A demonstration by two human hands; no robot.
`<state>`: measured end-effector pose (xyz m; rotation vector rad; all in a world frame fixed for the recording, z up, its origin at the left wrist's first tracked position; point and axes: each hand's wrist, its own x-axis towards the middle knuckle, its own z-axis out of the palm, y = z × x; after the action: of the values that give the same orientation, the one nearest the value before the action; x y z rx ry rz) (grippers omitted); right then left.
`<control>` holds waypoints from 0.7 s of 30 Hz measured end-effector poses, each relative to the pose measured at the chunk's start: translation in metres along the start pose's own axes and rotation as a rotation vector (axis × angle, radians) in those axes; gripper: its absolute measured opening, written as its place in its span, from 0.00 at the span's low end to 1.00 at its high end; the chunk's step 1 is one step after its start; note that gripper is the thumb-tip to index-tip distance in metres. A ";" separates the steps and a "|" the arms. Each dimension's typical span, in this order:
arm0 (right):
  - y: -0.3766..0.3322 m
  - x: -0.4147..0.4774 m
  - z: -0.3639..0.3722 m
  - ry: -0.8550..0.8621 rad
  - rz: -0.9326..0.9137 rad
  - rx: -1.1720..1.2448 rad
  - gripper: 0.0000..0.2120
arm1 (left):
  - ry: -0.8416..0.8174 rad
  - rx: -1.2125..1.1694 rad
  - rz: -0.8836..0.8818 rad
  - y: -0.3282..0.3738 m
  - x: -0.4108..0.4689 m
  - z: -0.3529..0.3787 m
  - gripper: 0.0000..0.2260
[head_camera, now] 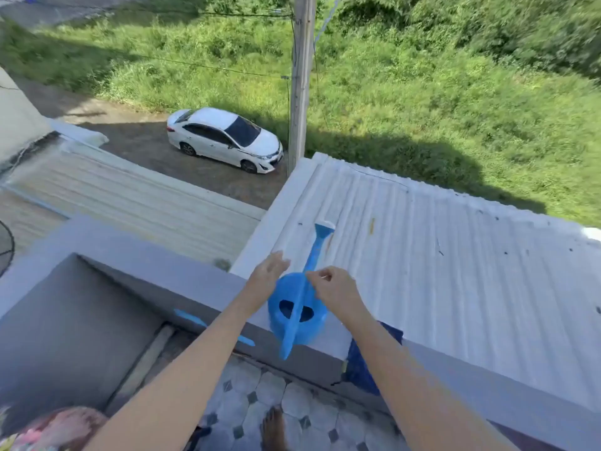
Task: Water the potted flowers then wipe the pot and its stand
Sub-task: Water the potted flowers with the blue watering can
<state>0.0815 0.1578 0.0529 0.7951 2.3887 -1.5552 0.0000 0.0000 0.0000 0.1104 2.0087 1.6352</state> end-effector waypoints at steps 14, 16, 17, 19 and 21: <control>-0.009 -0.013 0.059 -0.035 0.239 0.486 0.14 | 0.004 -0.144 -0.117 -0.034 -0.005 0.008 0.14; -0.008 -0.015 0.061 -0.054 0.214 0.417 0.16 | 0.049 -0.154 -0.117 -0.038 -0.017 0.008 0.15; -0.008 -0.017 0.062 -0.077 0.193 0.367 0.16 | 0.088 -0.161 -0.114 -0.040 -0.024 0.008 0.16; -0.010 -0.025 0.064 -0.138 0.157 0.282 0.16 | 0.189 -0.167 -0.115 -0.046 -0.041 0.011 0.19; -0.015 -0.033 0.065 -0.204 0.129 0.238 0.16 | 0.301 -0.192 -0.127 -0.050 -0.056 0.013 0.18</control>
<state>0.0929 0.0838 0.0504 0.7744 1.9968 -1.7936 0.0671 -0.0236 -0.0280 -0.3459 2.0097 1.8376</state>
